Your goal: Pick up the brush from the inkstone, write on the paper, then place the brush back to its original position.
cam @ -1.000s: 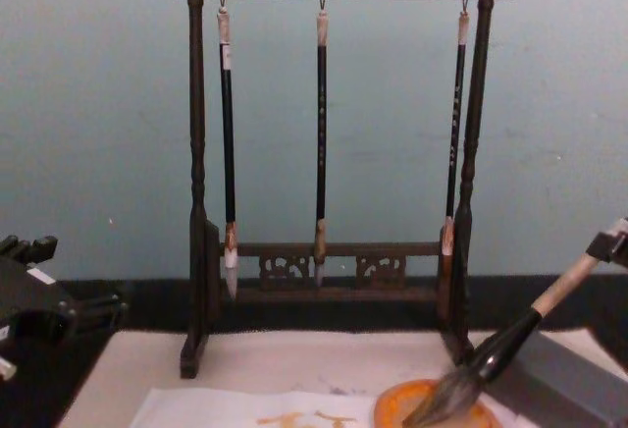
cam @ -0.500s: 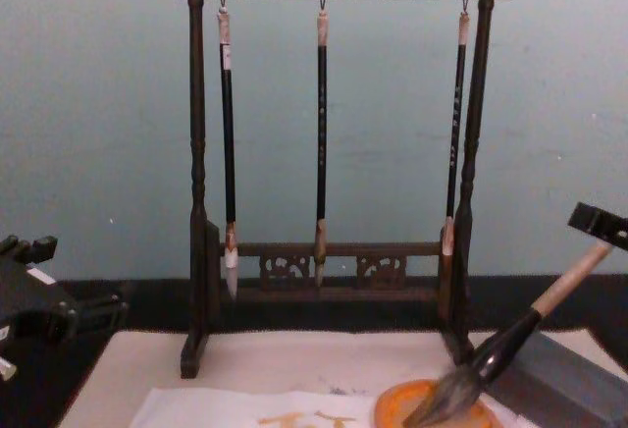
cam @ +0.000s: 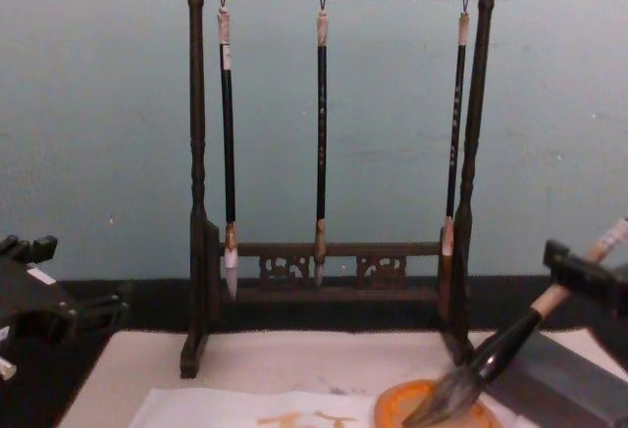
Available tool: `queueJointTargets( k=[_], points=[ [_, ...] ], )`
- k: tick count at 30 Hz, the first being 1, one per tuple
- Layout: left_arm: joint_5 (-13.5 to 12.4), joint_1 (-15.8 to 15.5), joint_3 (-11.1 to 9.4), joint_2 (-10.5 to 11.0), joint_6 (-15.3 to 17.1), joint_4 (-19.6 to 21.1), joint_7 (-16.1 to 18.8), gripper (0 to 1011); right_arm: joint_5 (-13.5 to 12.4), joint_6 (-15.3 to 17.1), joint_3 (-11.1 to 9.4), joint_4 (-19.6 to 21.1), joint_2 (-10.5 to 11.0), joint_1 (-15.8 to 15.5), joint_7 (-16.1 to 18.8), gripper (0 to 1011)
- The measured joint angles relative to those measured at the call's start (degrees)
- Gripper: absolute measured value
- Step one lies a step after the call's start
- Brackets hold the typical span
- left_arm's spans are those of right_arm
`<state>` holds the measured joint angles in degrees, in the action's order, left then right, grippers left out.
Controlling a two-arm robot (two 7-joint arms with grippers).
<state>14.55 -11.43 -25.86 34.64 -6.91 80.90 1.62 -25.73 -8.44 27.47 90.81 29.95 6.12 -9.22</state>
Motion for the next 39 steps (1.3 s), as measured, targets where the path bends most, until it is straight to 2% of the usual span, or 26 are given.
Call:
queueJointTargets(
  k=[1, 5, 8, 11, 20, 39],
  points=[
    [0.0, 0.0, 0.0, 0.0, 0.0, 0.0, 0.0, 1010, 0.0, 0.0, 0.0, 0.0, 0.0, 0.0, 0.0, 1000],
    [0.0, 0.0, 0.0, 0.0, 0.0, 0.0, 0.0, 1010, 5.6, -0.2, 1.3, -1.7, -0.5, -0.2, -2.4, 1000],
    [0.0, 0.0, 0.0, 0.0, 0.0, 0.0, 0.0, 1010, 8.4, -0.4, 1.9, -3.1, -0.9, -0.2, -3.4, 1000],
    [0.0, 0.0, 0.0, 0.0, 0.0, 0.0, 0.0, 1010, 9.7, -0.6, 2.1, -4.6, -1.5, -0.2, -3.8, 1000],
    [0.0, 0.0, 0.0, 0.0, 0.0, 0.0, 0.0, 1009, 10.9, -0.6, 1.7, -6.9, -2.7, 0.0, -2.7, 1000],
    [0.0, 0.0, 0.0, 0.0, 0.0, 0.0, 0.0, 1010, 10.8, -0.4, 1.7, -6.9, -2.6, 0.1, -2.6, 1000]
  ],
)
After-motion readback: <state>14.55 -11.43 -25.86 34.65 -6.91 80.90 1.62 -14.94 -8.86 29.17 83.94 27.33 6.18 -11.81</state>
